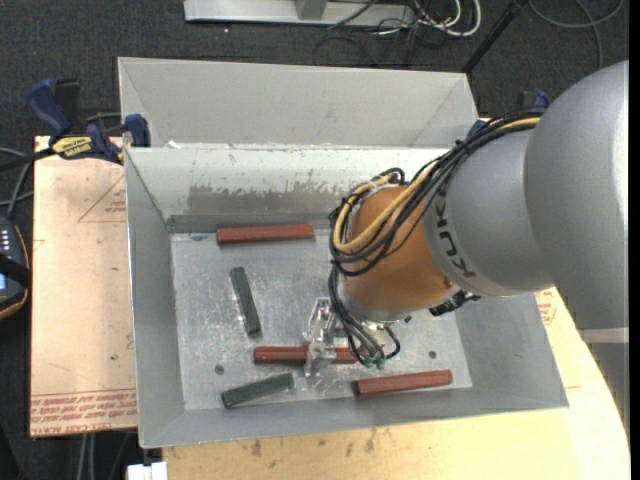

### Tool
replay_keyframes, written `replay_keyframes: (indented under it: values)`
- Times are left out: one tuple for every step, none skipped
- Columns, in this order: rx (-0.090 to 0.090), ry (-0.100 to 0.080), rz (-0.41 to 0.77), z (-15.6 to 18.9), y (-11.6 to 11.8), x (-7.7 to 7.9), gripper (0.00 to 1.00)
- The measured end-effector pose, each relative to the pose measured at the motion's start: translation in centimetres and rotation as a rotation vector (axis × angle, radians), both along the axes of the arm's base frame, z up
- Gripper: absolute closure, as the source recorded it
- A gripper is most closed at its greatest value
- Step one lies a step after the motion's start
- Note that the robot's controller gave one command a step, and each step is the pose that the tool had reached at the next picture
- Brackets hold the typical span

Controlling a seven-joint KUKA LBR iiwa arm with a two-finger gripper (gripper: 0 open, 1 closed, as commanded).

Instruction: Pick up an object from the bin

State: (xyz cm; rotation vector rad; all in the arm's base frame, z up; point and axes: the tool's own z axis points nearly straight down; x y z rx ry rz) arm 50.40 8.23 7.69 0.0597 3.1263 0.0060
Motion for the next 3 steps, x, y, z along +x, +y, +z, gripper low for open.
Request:
replay_keyframes:
  values:
    - [-0.004,0.02,0.008,3.7,-0.4,-0.5,1.0]
    - [-0.002,0.01,0.004,8.7,-0.3,-0.1,1.0]
    - [-0.003,0.015,-0.018,12.3,0.0,-0.3,1.0]
